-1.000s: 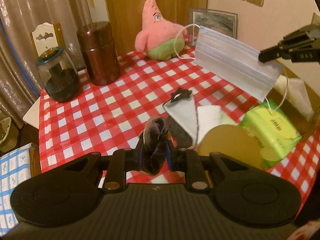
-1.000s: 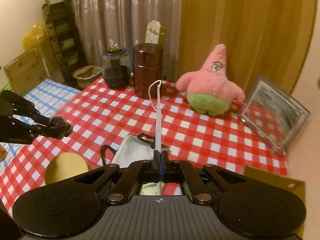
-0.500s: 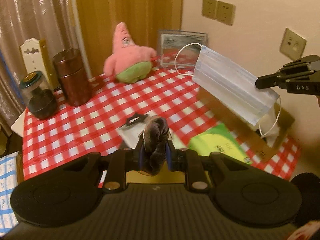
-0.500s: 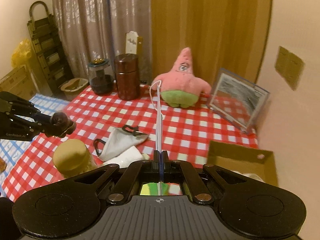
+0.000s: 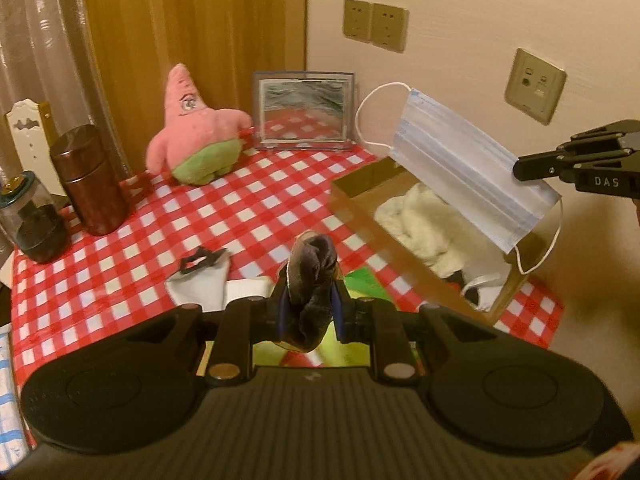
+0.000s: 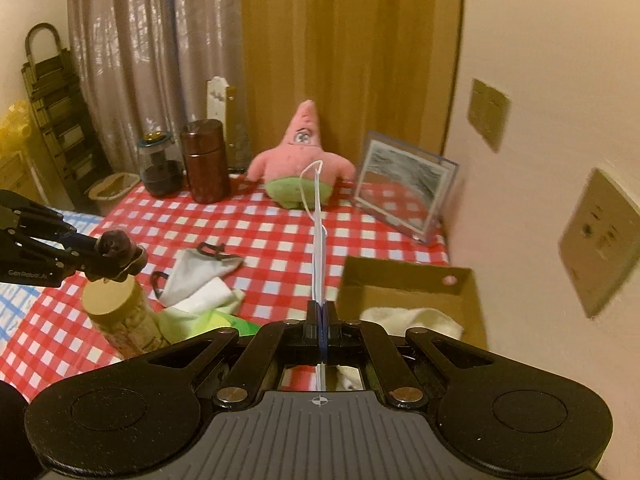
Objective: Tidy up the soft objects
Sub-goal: 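Carry the mask and the sock over the cardboard box with both grippers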
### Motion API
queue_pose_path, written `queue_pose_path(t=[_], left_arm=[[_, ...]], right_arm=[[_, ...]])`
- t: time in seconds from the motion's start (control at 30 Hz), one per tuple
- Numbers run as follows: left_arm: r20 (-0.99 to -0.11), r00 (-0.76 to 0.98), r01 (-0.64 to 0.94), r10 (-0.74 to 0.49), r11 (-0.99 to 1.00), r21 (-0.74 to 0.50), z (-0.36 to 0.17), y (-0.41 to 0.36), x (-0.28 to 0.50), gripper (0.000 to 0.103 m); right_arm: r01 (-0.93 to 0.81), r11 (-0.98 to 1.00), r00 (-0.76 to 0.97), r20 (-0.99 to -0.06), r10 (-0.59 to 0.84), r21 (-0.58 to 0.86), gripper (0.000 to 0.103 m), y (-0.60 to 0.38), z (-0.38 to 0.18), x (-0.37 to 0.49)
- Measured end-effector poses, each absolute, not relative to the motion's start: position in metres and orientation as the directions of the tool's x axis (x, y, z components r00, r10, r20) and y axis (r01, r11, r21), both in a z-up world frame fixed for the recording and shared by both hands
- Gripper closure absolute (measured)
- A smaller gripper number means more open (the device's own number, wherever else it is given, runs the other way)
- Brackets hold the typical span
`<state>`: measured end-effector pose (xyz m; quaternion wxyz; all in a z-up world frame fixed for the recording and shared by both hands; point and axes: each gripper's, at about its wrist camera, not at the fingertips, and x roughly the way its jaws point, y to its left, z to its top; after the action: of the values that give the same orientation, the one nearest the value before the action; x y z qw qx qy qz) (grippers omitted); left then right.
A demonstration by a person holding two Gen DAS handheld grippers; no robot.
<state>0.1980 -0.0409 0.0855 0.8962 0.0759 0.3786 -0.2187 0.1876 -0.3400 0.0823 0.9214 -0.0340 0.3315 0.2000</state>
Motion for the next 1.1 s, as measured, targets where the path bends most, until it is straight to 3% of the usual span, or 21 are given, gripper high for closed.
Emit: queue_pose_path(t=[0.73,1.1], left_arm=[[-0.722,0.549,0.537,-0.422,0.84,-0.083,0.068,-0.138,0.216,0.084],[-0.729,0.52,0.539,-0.446,0.833,-0.125,0.046,-0.179,0.244,0.084]], right_arm=[[-0.285,0.958,0.741,-0.626,0.245,0.037,0.103,-0.398,0.072,0.182],[-0.249,0.967,0.723,-0.653,0.226,0.058,0.103,-0.409,0.04,0.199]])
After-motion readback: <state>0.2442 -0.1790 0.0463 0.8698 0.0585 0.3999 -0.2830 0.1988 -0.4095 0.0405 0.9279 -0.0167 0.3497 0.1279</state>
